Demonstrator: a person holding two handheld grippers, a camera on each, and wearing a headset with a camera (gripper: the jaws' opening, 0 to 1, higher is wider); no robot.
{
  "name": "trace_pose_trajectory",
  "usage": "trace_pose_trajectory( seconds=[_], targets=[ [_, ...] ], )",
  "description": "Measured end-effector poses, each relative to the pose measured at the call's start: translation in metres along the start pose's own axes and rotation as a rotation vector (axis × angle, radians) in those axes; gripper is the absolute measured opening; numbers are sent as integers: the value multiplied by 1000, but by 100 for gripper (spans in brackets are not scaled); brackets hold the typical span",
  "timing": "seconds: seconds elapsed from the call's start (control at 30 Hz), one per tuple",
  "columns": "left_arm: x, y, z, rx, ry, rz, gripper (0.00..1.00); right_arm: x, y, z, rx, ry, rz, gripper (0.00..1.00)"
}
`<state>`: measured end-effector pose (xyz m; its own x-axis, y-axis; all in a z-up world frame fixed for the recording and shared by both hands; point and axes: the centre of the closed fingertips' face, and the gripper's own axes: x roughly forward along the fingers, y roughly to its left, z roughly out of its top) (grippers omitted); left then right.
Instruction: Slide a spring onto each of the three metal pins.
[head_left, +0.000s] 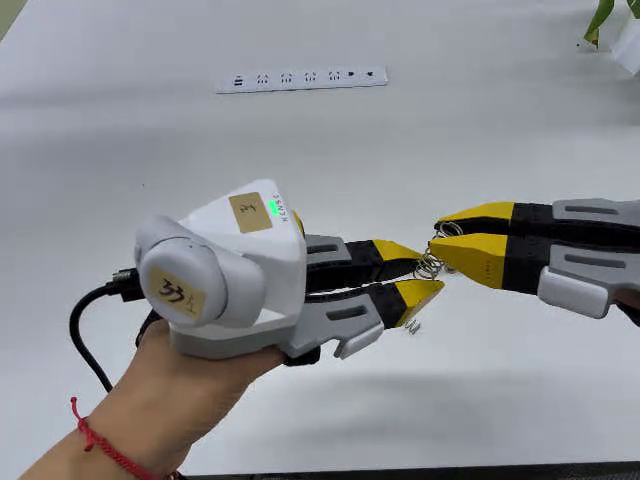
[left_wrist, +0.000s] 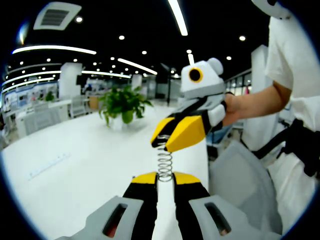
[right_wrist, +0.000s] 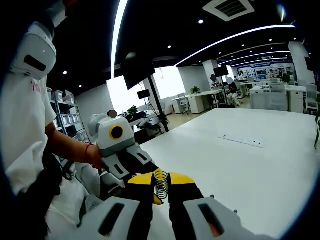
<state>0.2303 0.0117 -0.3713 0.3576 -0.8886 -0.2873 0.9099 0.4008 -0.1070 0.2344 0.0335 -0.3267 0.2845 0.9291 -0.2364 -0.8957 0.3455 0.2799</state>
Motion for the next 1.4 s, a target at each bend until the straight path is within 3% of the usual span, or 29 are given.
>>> trace_pose_trajectory(
  seconds=[0.5, 0.6, 0.7, 0.87, 1.03, 1.1, 1.23, 1.4],
  targets=[
    [-2, -2, -2, 9, 2, -7, 10, -1, 0, -5, -41, 51, 16, 12],
    [-2, -2, -2, 8, 0, -10, 10, -1, 1, -8, -37, 71, 32, 16],
    [-1, -3, -3, 13, 6, -14, 10, -5, 1, -14, -108, 138, 60, 20],
    [-1, -5, -5, 24, 19, -22, 10, -11, -4, -10, -207, 245, 106, 25],
    [1, -7, -7, 34, 32, -31, 10, -11, -10, -15, -324, 367, 181, 29],
    [1, -8, -8, 39, 38, -34, 10, -9, -8, -20, -393, 439, 215, 29],
    [3, -9, -8, 43, 41, -39, 10, -11, 2, -29, -460, 566, 317, 29],
    [4, -9, -8, 49, 44, -44, 10, -9, 3, -38, -541, 671, 369, 27]
  ],
)
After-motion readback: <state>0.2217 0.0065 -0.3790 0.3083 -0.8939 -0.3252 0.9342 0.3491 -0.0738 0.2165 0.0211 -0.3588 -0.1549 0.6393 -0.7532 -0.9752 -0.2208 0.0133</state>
